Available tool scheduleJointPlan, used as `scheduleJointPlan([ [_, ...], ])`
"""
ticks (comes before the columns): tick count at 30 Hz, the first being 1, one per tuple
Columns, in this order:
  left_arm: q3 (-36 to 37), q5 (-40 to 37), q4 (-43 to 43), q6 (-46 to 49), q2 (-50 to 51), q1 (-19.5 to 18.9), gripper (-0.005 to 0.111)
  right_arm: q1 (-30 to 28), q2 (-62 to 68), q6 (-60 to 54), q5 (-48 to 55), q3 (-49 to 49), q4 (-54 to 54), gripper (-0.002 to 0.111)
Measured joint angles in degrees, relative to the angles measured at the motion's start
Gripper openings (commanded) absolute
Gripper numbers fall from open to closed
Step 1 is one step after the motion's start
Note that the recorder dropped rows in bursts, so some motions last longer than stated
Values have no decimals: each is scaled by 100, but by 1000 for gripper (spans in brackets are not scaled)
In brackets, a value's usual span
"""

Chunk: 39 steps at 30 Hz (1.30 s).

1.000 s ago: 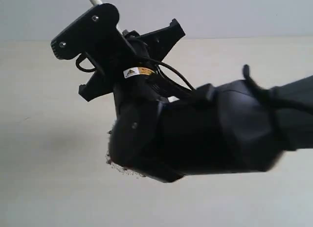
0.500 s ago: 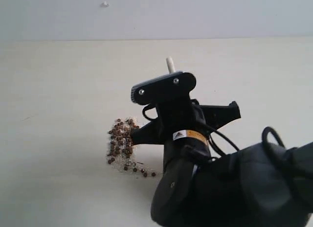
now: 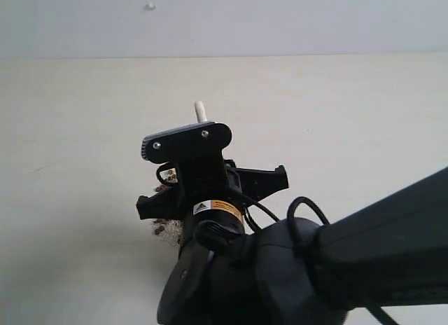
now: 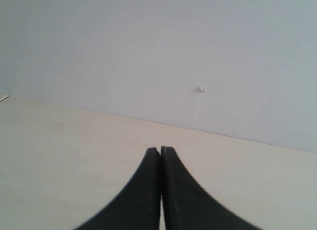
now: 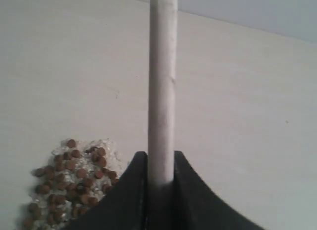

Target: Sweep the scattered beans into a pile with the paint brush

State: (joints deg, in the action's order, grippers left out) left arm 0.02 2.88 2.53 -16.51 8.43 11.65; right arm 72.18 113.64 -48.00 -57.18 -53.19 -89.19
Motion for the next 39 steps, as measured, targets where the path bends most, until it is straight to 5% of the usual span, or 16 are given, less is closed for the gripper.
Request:
scheduleJointPlan([
  [17,0,0,0,0,0,0,0,24,537,557,-375,-1100,-98,0],
  [28,0,-2,0,0,0,0,0,385,-694,-1718,-1058,-1139,-411,0],
  [33,0,-2,0,0,0,0,0,454,-1442,-2878,273,-938,-45,0],
  [39,0,-2,0,0,0,0,0,364,-2471,-2788,2365,-200,1288,0],
])
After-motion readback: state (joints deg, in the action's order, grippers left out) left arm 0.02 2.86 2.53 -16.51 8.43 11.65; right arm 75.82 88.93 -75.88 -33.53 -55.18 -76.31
